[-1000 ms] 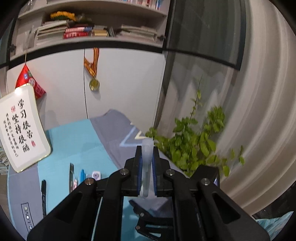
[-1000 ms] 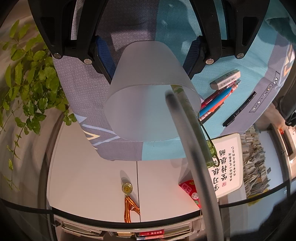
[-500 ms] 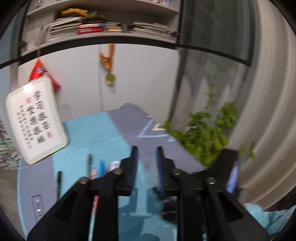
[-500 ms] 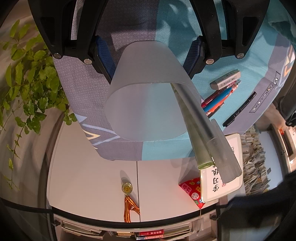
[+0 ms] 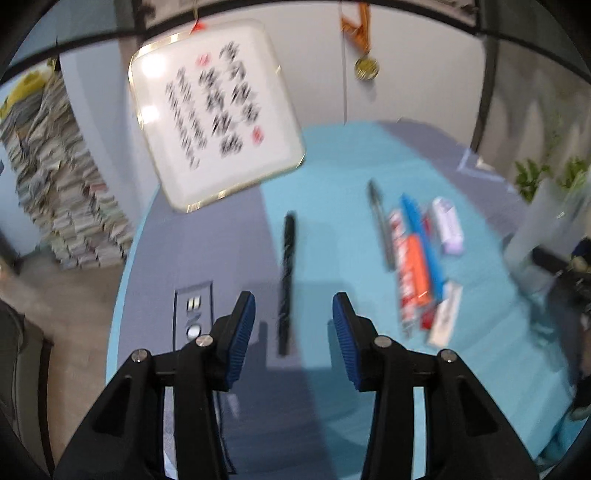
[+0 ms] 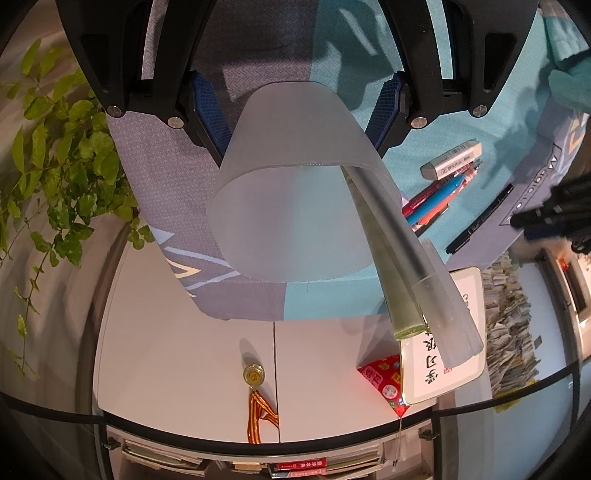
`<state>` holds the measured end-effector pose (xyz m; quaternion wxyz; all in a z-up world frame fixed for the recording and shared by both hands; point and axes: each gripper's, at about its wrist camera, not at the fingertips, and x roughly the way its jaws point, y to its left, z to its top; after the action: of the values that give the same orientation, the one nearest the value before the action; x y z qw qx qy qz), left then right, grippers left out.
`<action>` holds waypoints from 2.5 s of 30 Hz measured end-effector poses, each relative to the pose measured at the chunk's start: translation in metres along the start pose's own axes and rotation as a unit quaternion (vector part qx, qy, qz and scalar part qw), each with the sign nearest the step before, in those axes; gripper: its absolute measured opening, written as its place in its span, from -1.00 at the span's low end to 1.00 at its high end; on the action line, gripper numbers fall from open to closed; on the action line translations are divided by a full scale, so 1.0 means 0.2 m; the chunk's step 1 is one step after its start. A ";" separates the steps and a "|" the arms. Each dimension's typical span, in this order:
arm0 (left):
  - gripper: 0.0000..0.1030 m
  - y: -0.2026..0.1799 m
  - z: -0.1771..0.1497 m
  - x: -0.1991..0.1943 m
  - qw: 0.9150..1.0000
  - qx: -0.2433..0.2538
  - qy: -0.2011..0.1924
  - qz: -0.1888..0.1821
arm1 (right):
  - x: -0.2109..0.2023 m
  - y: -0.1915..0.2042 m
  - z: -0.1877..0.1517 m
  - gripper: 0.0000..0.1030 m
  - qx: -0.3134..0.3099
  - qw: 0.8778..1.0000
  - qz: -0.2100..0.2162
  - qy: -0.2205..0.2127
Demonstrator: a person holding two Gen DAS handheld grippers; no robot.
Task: Organize stationery
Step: 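Return the left gripper to the pens and grasp the black marker, then lift the black marker and drop it into the frosted cup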
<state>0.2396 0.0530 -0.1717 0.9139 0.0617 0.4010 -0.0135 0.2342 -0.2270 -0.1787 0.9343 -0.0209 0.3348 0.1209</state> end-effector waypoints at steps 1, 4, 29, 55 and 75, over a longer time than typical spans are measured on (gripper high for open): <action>-0.19 0.01 -0.01 0.03 1.000 0.000 0.005 0.000 | 0.00 0.00 0.00 0.36 0.000 1.000 -0.001 0.001; -0.19 0.03 -0.02 0.08 1.000 0.003 0.011 0.000 | 0.00 0.00 0.00 0.36 -0.001 1.000 -0.004 0.002; -0.85 -0.15 -0.21 -0.06 0.994 -0.022 0.057 -0.095 | 0.01 0.01 -0.01 0.37 -0.001 1.000 -0.003 0.006; -0.48 -0.24 0.09 0.18 0.996 0.022 0.062 -0.056 | 0.01 0.01 -0.04 0.36 -0.005 1.000 0.003 0.030; -0.77 -0.20 0.23 -0.27 0.994 -0.015 -0.068 -0.090 | 0.01 0.02 -0.04 0.36 -0.007 1.000 0.005 0.029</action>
<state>0.2335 0.0059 -0.1057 0.9349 0.0110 0.3421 -0.0936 0.2308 -0.2241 -0.1858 0.9234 -0.0297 0.3610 0.1271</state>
